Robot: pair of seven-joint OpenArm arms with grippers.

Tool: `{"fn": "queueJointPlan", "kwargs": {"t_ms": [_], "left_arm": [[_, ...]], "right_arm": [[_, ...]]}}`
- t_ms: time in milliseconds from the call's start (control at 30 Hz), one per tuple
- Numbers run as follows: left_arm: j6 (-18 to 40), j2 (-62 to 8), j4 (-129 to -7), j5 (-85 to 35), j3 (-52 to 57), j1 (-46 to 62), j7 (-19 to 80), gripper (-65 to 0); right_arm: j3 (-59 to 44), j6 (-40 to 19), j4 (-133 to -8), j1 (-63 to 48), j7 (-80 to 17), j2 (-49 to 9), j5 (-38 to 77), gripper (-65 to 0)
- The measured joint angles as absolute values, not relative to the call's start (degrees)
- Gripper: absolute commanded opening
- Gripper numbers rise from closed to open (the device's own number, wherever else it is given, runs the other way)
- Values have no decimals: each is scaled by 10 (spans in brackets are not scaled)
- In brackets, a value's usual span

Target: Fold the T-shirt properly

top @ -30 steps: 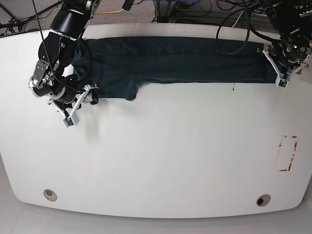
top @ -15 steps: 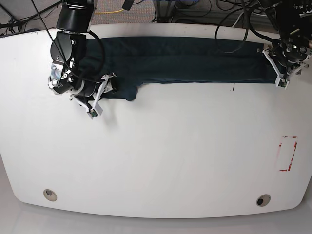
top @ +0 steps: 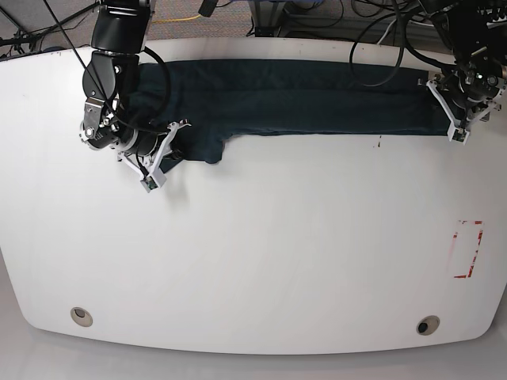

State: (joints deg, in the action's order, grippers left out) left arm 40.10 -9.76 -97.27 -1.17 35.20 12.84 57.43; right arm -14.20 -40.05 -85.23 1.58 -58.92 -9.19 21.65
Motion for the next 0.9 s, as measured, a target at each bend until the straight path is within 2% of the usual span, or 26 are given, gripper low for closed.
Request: {"fn": "queueJointPlan", "kwargs": {"t_ms": [133, 533, 600, 900], "left_arm": [[401, -98, -973, -12, 352, 129, 574, -243], [400, -98, -973, -12, 352, 131, 574, -243], [399, -98, -973, -13, 352, 132, 572, -243], [399, -98, -973, -13, 352, 132, 573, -243]], "right_arm": [[-142, -400, -883, 1, -607, -91, 209, -650], [-156, -400, -1128, -112, -643, -88, 214, -650], [-163, -400, -1146, -137, -651, -86, 215, -650], [-244, -399, -1147, -222, -654, -83, 347, -650]]}}
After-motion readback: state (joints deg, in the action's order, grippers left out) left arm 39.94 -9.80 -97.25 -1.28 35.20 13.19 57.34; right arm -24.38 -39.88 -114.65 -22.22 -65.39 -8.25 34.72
